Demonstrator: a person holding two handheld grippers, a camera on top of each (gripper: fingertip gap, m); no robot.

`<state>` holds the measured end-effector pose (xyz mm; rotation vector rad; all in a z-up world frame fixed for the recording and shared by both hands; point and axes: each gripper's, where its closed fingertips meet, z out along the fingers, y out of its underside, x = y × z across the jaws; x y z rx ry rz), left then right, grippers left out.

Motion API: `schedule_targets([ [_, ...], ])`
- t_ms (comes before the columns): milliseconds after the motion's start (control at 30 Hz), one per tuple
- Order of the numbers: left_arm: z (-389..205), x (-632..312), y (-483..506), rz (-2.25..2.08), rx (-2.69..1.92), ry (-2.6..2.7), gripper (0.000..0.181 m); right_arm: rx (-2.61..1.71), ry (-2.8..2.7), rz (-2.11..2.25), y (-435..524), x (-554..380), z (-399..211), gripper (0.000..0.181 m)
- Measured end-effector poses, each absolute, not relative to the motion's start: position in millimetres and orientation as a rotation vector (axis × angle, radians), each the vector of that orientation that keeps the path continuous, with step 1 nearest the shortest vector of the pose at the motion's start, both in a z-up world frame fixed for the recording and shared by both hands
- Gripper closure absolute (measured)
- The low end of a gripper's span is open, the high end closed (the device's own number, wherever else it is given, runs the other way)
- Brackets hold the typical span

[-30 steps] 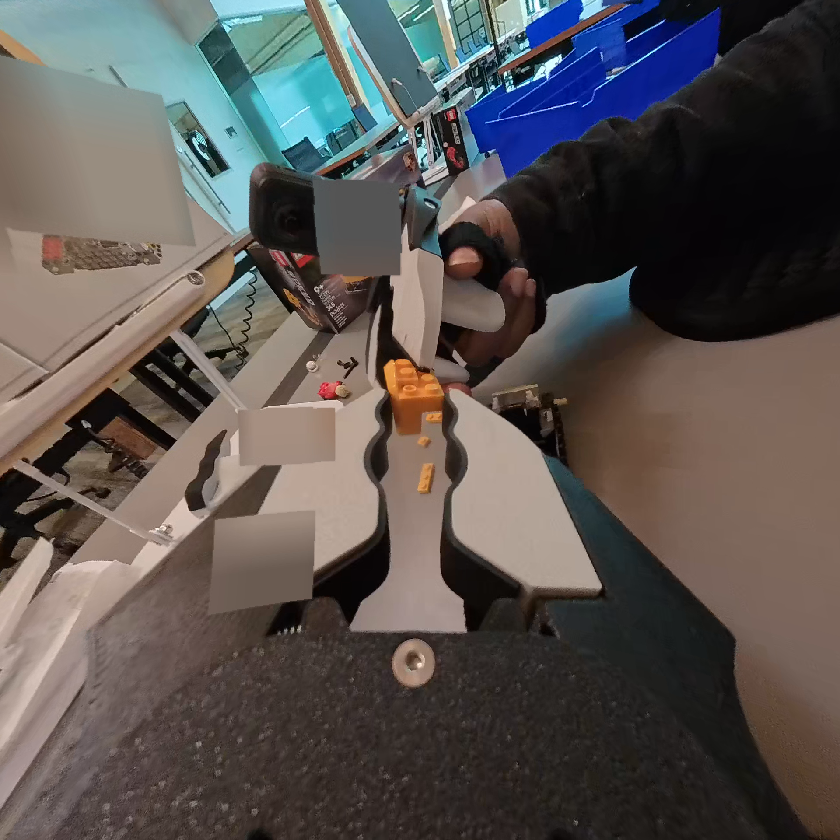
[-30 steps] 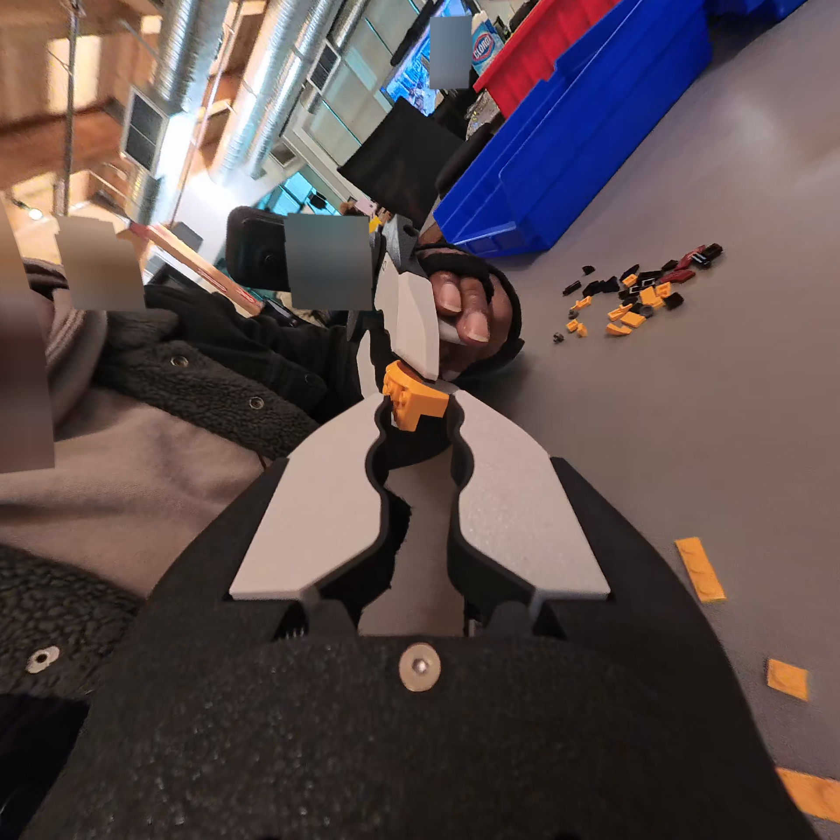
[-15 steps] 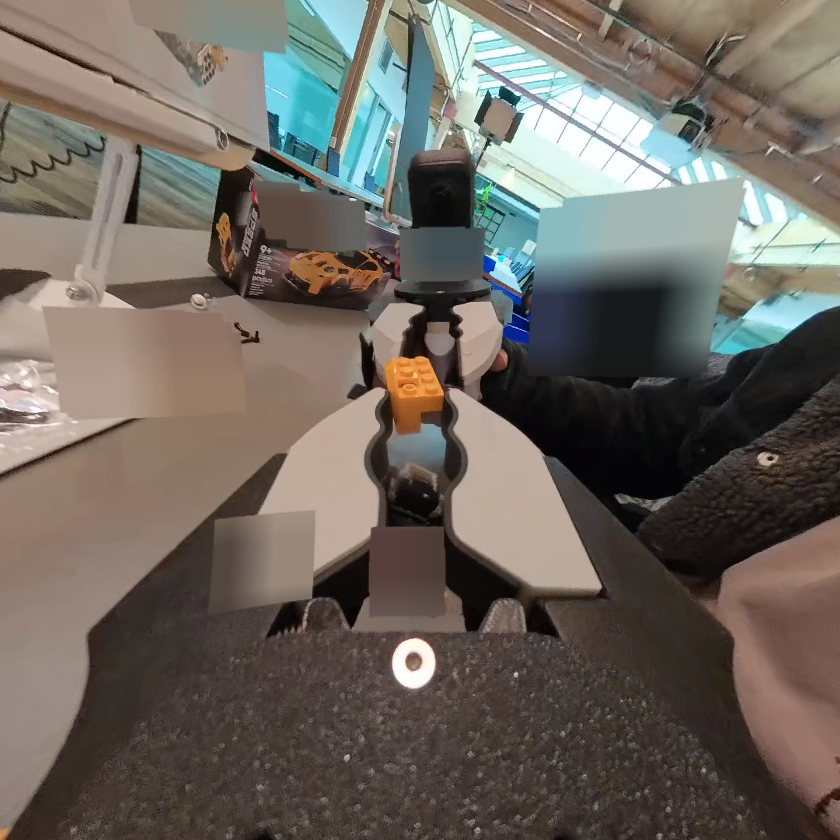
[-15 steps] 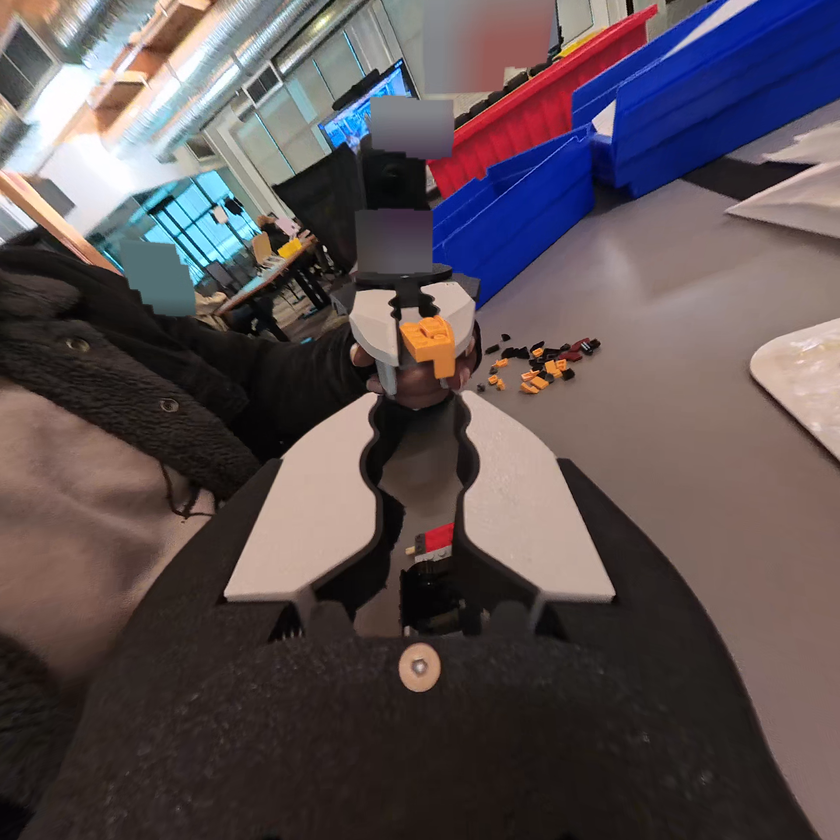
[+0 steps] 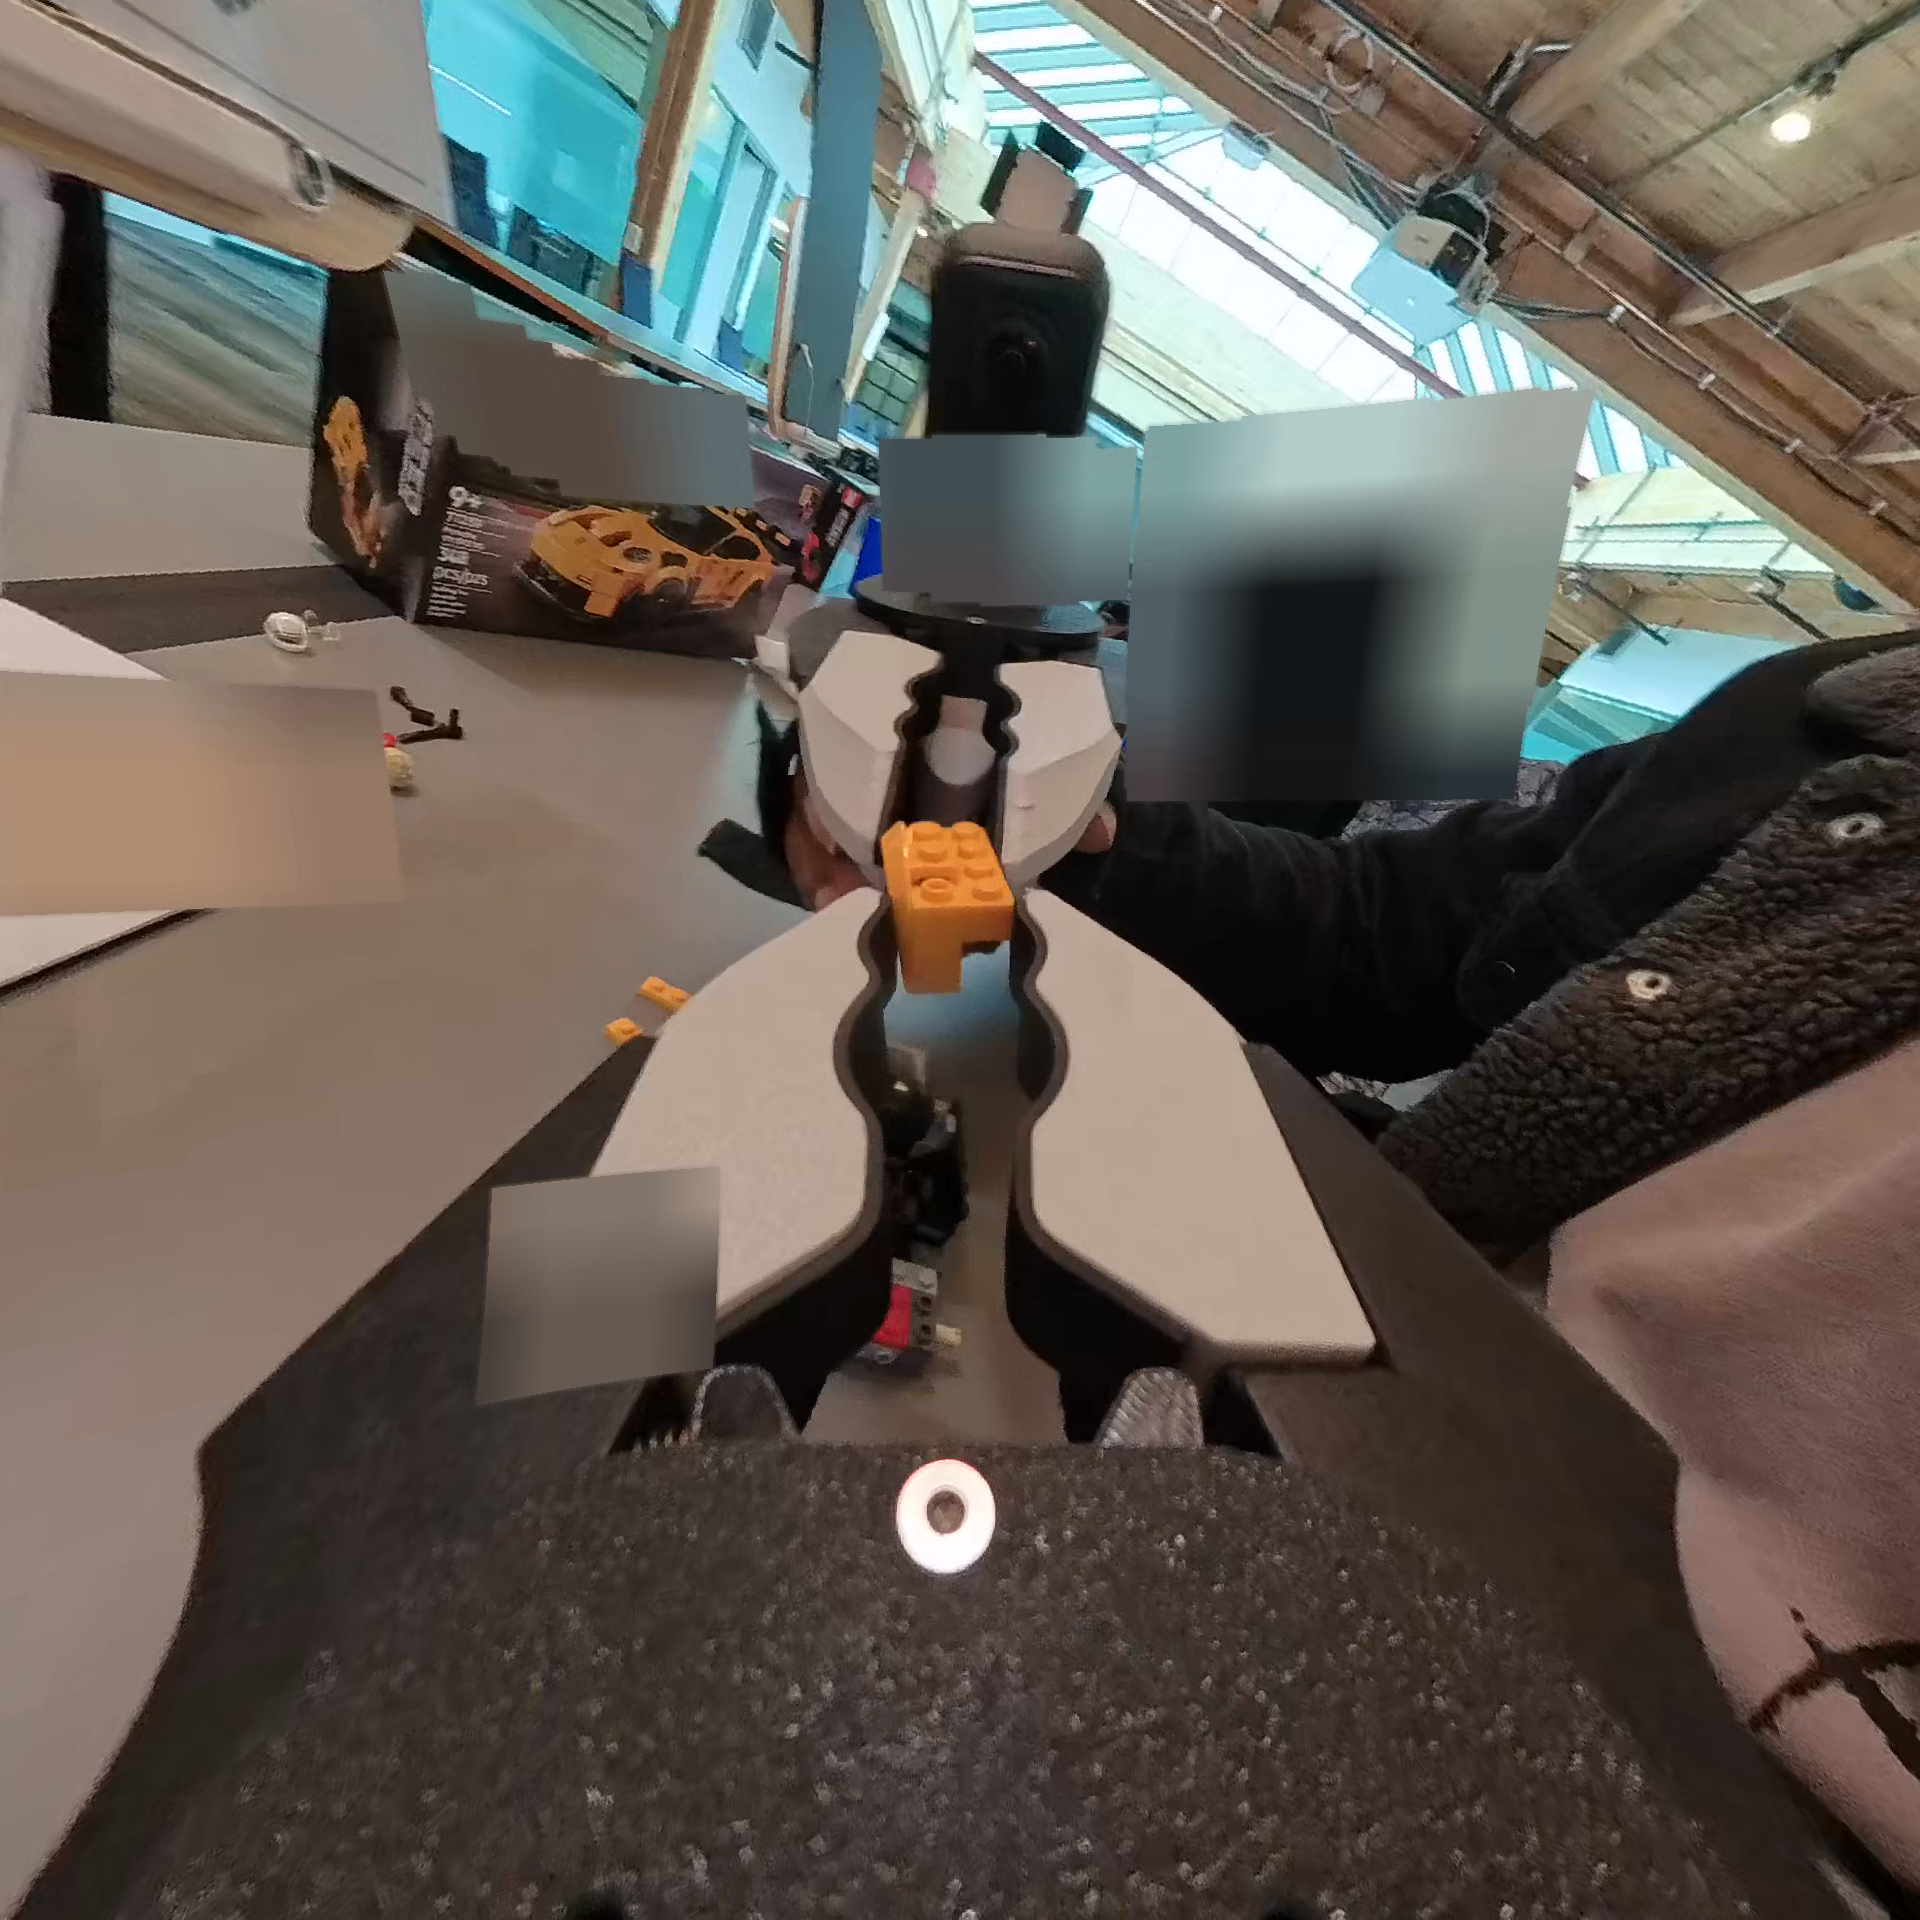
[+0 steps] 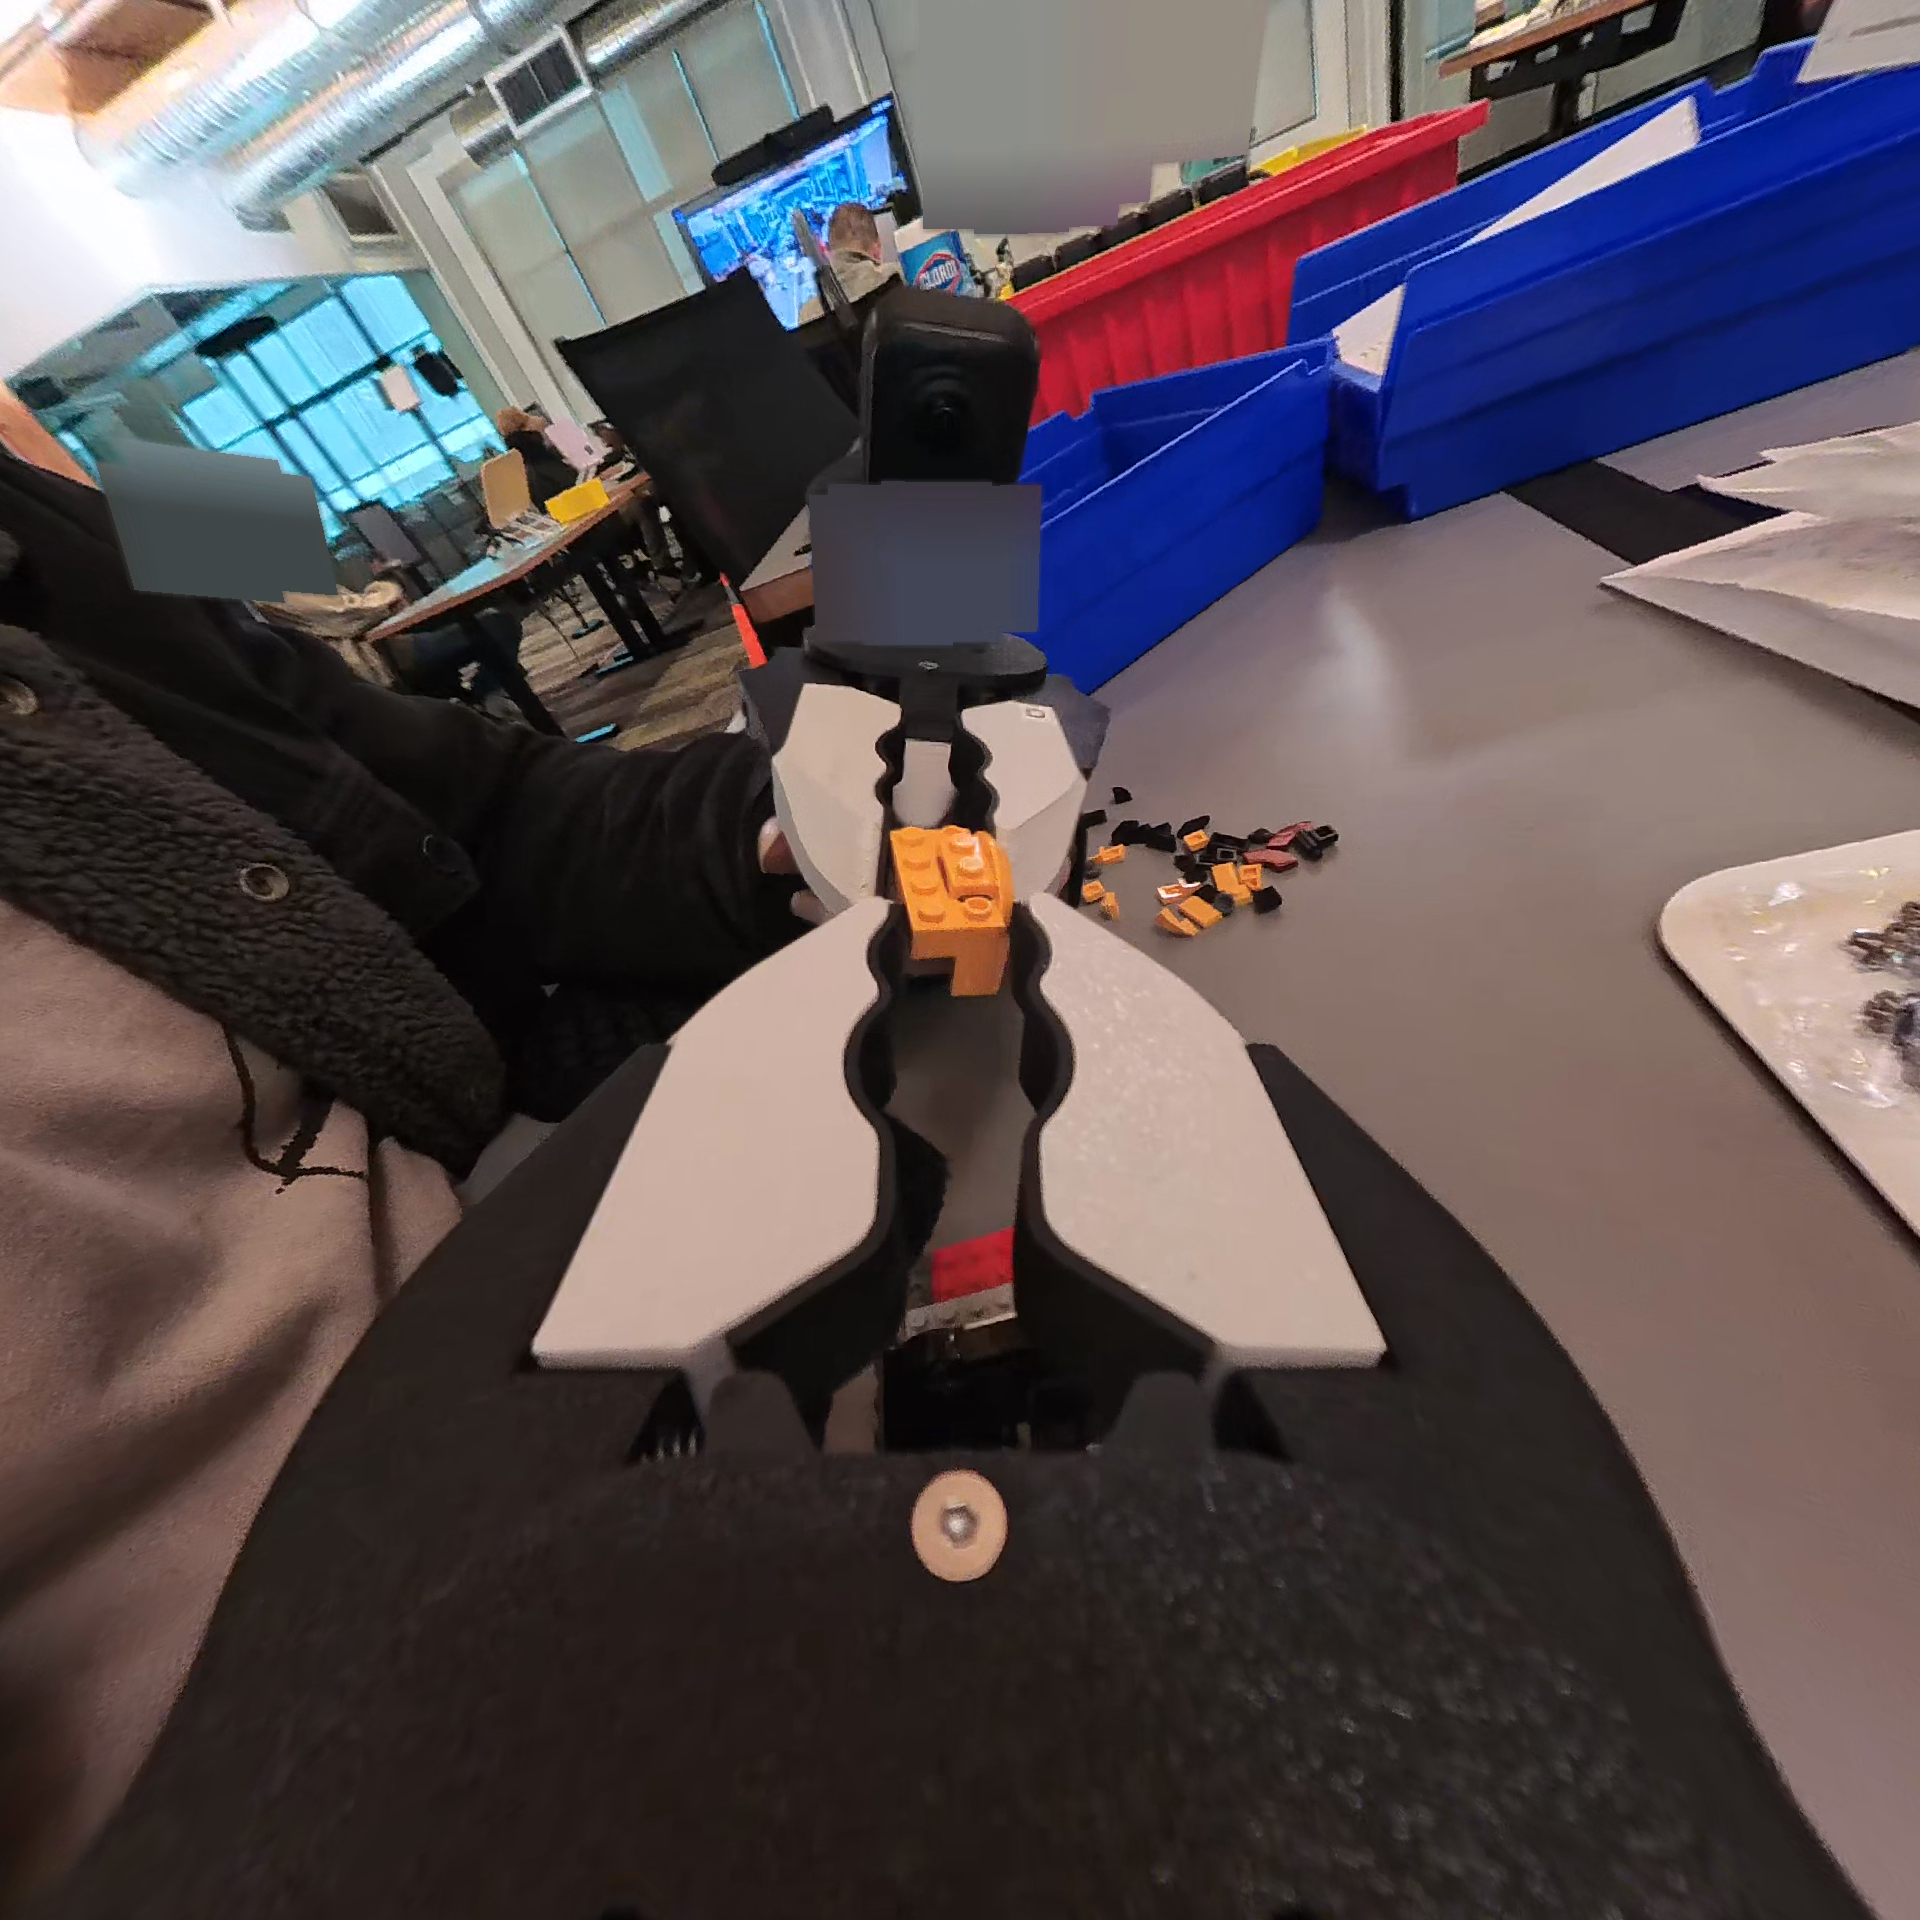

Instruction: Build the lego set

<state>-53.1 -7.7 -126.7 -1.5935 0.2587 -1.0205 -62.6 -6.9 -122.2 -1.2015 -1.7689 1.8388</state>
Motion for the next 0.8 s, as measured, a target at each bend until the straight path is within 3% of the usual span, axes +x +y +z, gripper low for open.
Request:
schedule_targets([
  [200,-137.1,-81.0,7.0,-0.823,-1.663,0.112,0.161,-1.219,-1.519,1.521,22.6,-74.4,-115.4,0.162],
  [533,-117.1,-68.2,6.4,-1.356,-1.473,-0.250,0.157,-0.873,-1.448,0.801,7.7,-72.5,-114.3,0.162],
  [667,-116.3,-69.7,5.5,-1.407,-1.445,-0.293,0.173,-0.845,-1.454,0.713,4.4,-74.1,-117.7,0.162],
  [800,-116.2,-65.9,-3.0,-1.489,-1.500,-0.161,0.173,-0.781,-1.650,0.904,-7.1,-66.7,-118.7,0.160],
])
